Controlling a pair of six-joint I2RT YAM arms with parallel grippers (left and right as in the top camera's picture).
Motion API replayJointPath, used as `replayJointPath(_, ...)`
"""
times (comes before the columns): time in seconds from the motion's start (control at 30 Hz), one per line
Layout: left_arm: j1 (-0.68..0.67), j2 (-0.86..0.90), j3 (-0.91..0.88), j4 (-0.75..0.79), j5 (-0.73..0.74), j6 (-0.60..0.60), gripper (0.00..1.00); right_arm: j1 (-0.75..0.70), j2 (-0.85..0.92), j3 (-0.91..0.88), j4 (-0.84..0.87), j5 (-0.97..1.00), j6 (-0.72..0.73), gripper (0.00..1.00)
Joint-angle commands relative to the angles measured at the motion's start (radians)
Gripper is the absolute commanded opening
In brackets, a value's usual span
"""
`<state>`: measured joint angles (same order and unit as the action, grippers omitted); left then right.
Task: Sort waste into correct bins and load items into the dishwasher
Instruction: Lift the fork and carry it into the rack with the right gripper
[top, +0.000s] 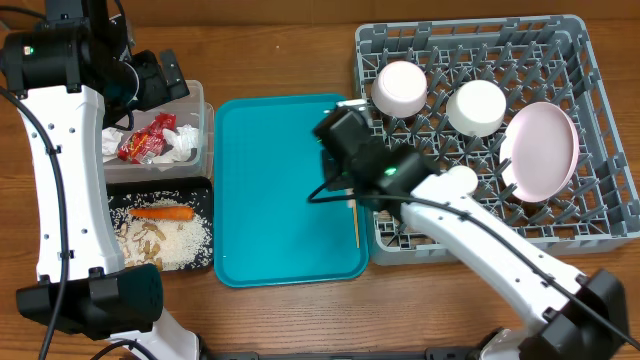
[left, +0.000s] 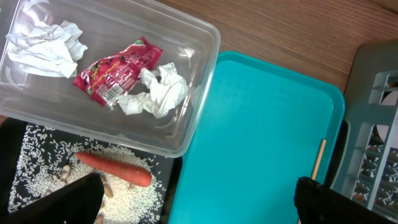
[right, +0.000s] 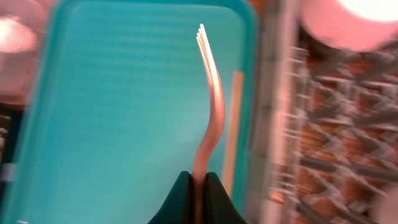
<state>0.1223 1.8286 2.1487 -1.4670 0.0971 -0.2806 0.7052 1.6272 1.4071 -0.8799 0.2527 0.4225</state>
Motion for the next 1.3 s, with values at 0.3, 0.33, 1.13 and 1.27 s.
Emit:
replayJointPath(0.3, 0.002, -0.002, 0.013, 0.002, 0.004, 0.004, 1.00, -0.253, -0.034, 0.020, -0.152, 0.037, -0.083, 0.04)
replayJointPath(0.33, 0.002, -0.002, 0.013, 0.002, 0.004, 0.004, 1.00, -0.267, -0.034, 0.020, -0.163, 0.037, -0.083, 0.04)
replayJointPath(1.13, 0.002, -0.002, 0.013, 0.002, 0.004, 0.004, 1.00, -0.288, -0.030, -0.147, -0.063, 0.037, -0.117, 0.04)
replayJointPath(1.27, 0.002, -0.002, 0.013, 0.002, 0.003, 0.004, 1.00, -0.288, -0.030, -0.200, 0.000, 0.032, -0.168, 0.04)
